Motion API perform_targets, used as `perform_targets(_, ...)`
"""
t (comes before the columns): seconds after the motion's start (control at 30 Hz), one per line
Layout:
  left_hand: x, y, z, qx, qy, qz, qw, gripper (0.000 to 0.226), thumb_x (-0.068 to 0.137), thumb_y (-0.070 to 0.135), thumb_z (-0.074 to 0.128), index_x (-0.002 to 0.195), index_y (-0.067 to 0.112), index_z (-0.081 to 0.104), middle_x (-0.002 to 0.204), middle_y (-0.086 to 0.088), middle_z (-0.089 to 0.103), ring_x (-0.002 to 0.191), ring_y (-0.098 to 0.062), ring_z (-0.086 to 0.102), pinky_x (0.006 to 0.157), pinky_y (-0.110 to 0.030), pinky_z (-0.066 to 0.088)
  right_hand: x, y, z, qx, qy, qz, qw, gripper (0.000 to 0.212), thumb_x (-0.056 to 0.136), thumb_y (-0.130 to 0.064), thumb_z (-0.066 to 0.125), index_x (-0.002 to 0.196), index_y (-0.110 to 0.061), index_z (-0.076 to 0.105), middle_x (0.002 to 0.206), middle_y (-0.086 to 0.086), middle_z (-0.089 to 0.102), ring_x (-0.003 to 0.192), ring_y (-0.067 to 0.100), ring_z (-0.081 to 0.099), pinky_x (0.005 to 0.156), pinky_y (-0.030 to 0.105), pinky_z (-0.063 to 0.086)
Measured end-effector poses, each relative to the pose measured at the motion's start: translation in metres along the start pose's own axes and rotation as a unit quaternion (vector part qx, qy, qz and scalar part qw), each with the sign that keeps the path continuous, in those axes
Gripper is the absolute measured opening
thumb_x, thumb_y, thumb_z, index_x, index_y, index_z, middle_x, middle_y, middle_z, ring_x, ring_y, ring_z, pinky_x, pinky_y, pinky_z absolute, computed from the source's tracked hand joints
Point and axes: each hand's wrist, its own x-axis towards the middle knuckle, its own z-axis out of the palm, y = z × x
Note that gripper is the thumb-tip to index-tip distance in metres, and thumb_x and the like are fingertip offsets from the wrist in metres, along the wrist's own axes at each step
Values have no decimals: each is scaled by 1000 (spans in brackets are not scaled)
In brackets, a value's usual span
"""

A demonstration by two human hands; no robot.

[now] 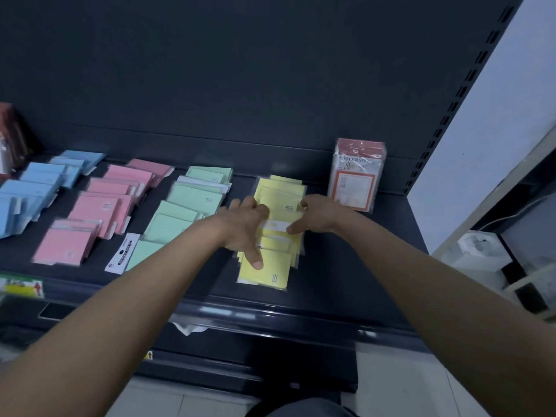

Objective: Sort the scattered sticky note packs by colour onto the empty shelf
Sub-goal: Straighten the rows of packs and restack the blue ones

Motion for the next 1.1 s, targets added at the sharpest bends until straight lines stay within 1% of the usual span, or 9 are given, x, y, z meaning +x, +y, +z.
perform_targets(0.2,10,-8,-2,-12,51,15,999,103,57,40,86,140,21,29,134,0,32,121,-23,30,95,-33,32,10,-3,4,94,51,15,994,37,87,-11,66,122,-3,55,120,10,58,94,16,49,68,22,39)
perform_targets(0.27,13,-10,-3,-17,60,15,998,111,57,41,86,145,20,21,138,-2,28,127,-24,27,100,-34,30,15,-3,6,132,57,27,989,15,87,-9,65,101,-9,60,103,5,58,87,14,51,59,22,40)
perform_targets(0.33,16,-13,-4,-32,68,12,997,119,58,40,86,148,18,13,142,-4,25,132,-26,23,103,-35,30,22,-3,7,180,59,40,981,15,88,-10,64,81,-16,53,89,-1,55,75,12,52,53,17,40)
perform_targets(0.67,43,-29,-12,-221,36,-5,975,100,56,16,88,135,16,27,119,0,54,109,-21,55,90,-34,49,55,-4,1,297,35,99,949,50,78,-8,75,123,-6,51,119,9,61,102,23,59,73,30,51)
perform_targets(0.77,49,-28,-12,-224,28,-27,974,110,56,20,88,142,13,20,130,-3,51,116,-24,52,95,-36,47,65,-3,3,255,53,97,961,56,83,-14,71,130,-6,43,124,10,55,105,22,54,80,31,49)
perform_targets(0.9,52,-28,-14,-227,29,-51,972,121,62,18,86,150,11,3,150,-6,31,132,-26,38,103,-33,39,76,-5,1,224,60,80,969,54,93,-28,57,137,-5,37,124,12,52,100,22,53,61,26,45)
perform_targets(1.0,54,-27,-18,-229,29,-61,971,115,63,15,85,148,14,7,148,-8,32,129,-28,40,104,-38,40,85,-5,-3,194,80,80,974,27,96,-16,47,119,-2,46,101,12,52,79,21,51,47,23,37)
perform_targets(1.07,55,-27,-18,-232,30,-68,970,112,62,14,85,146,16,12,144,-8,36,124,-29,45,101,-40,43,88,-7,-7,147,88,88,981,6,94,-7,45,90,-6,48,80,9,48,61,17,46,40,20,34)
perform_targets(1.1,56,-28,-18,-237,32,-68,969,109,61,14,86,144,16,15,142,-8,38,121,-29,47,99,-41,44,92,-6,-8,127,87,90,984,18,93,-5,44,76,-9,43,73,6,44,57,15,43,37,19,32)
